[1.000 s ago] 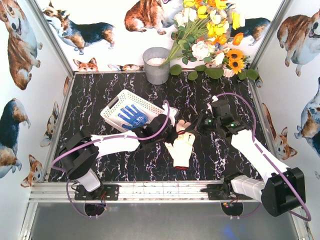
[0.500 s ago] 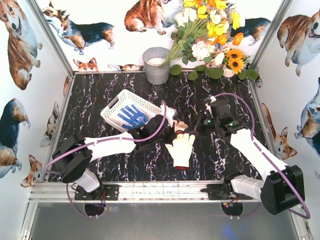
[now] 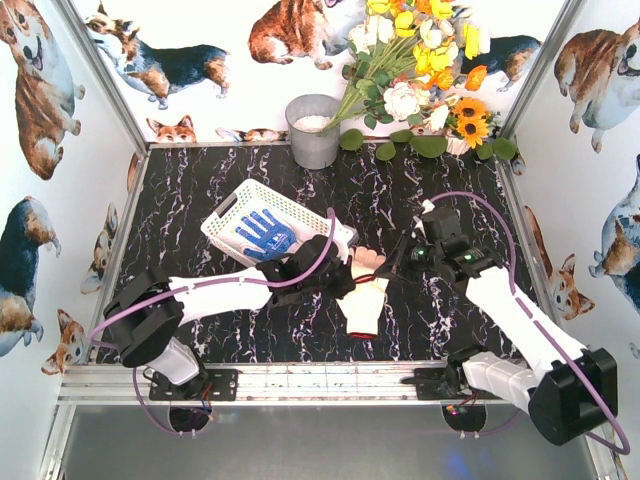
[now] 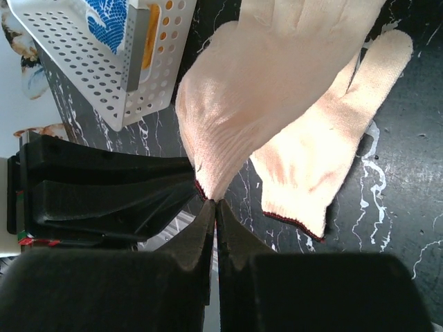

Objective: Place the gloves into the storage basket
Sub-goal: Pair the glove with the glove.

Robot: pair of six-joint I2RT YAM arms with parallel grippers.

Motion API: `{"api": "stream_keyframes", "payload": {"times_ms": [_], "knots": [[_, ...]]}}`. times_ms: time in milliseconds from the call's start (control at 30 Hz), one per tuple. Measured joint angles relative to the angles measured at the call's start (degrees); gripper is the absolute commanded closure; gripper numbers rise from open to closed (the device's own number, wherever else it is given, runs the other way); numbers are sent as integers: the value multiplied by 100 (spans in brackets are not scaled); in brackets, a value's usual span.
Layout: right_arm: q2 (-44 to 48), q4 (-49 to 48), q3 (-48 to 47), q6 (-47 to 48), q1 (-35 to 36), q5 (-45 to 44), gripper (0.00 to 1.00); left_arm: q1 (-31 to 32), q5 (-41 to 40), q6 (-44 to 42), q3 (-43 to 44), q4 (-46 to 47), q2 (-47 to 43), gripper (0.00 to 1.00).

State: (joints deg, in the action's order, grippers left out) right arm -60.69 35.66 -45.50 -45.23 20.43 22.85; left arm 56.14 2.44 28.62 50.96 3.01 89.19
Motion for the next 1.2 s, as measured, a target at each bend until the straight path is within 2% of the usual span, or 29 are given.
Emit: {"api": "stream_keyframes", "payload": {"times_ms": [400,1200], "knots": [[173,369,44,83,278,-59,100,205,66,129,-188,-199,-260,100],[13,761,411,157,772,-125,100,348,658,260,-319,-634,-164,100]]}}
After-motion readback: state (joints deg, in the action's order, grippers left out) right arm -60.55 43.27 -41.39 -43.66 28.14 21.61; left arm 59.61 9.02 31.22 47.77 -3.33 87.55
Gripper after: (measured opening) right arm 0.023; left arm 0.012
